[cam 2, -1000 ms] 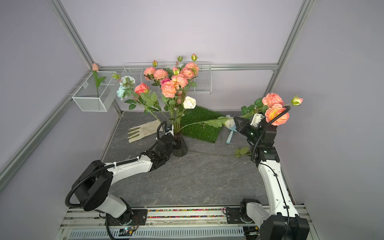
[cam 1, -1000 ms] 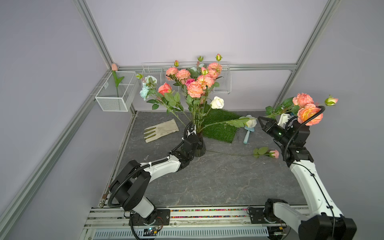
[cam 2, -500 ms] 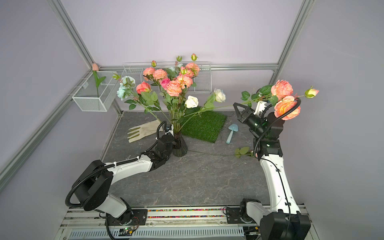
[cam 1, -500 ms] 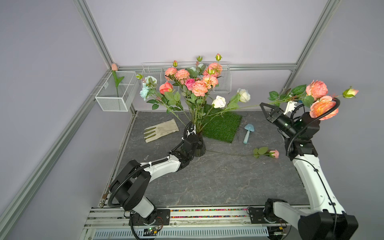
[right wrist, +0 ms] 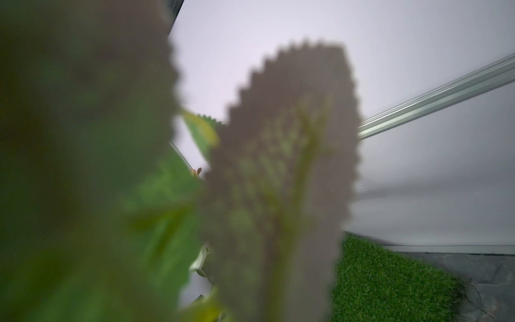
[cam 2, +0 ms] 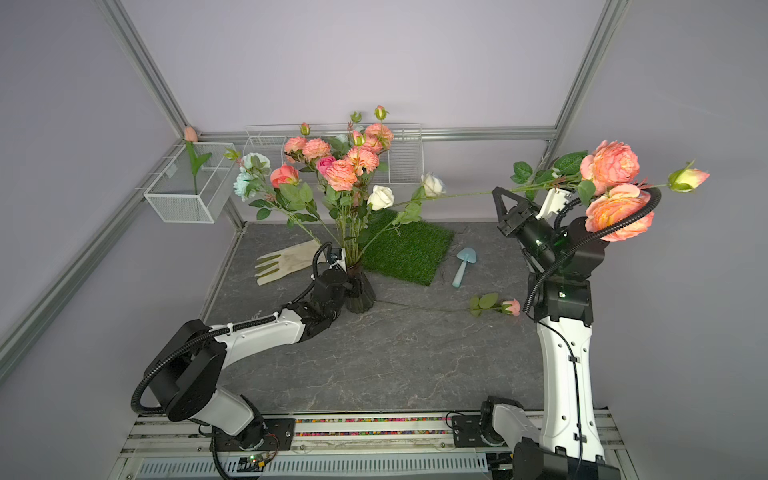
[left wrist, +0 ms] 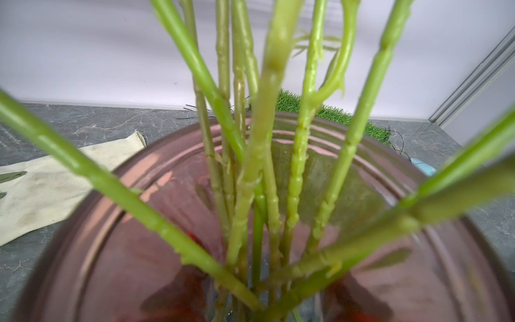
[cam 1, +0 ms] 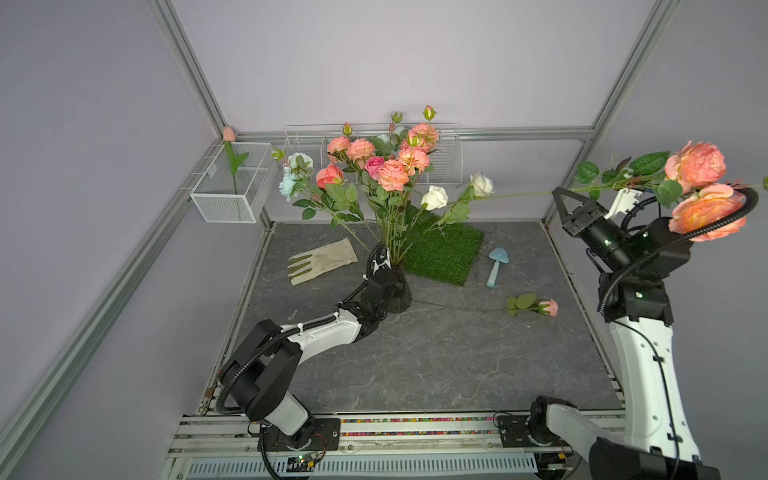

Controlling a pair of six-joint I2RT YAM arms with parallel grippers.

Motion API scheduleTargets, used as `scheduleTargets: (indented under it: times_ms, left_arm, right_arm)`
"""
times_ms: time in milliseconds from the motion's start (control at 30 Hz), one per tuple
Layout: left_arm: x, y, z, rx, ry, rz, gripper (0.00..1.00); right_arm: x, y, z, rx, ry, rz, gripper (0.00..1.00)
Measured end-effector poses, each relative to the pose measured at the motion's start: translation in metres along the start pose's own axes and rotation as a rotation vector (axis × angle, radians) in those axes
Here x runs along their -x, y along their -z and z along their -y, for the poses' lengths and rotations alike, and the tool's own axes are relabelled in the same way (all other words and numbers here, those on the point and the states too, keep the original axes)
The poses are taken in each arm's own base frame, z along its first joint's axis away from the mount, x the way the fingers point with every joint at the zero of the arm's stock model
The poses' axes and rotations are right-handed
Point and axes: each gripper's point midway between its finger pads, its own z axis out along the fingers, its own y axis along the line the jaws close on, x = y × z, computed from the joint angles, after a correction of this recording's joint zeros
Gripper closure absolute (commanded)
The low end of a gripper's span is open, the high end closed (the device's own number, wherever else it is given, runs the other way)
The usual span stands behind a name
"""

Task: Pick out pink flowers from the vase
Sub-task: Place the flower at the center of the board.

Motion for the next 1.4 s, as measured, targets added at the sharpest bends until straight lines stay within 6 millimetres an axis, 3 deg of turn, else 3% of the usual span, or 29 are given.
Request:
scheduleTargets:
  times_ms: [233, 500, 667, 1067, 1267, 1400]
  left_arm:
    - [0.0, 0.0, 0.0, 0.0, -0.001, -0.001, 1.0]
    - [0.0, -0.002, 0.001, 0.002, -0.001, 0.0, 1.0]
    - [0.0, -0.002, 0.001, 0.003, -0.001, 0.0, 1.0]
    - [0.002, -0.006, 0.002, 0.009, 0.0, 0.004, 1.0]
    - [0.004, -0.01, 0.003, 0.013, 0.001, 0.005, 1.0]
    - [0.005, -0.012, 0.004, 0.015, -0.003, 0.004, 1.0]
  right_arm:
    - [-0.002, 0.046, -0.03, -0.071, 0.145, 0.039, 0.94]
    - [-0.008, 0.042, -0.031, -0.073, 0.165, -0.01, 0.94]
    - [-0.006, 0.051, -0.028, -0.134, 0.204, 0.005, 0.94]
    - [0.015, 0.06, -0.107, 0.168, 0.27, 0.061, 0.94]
    - [-0.007, 0.069, -0.134, 0.278, 0.257, -0.044, 0.94]
    - [-0.034, 0.084, -0.136, 0.277, 0.193, -0.14, 0.94]
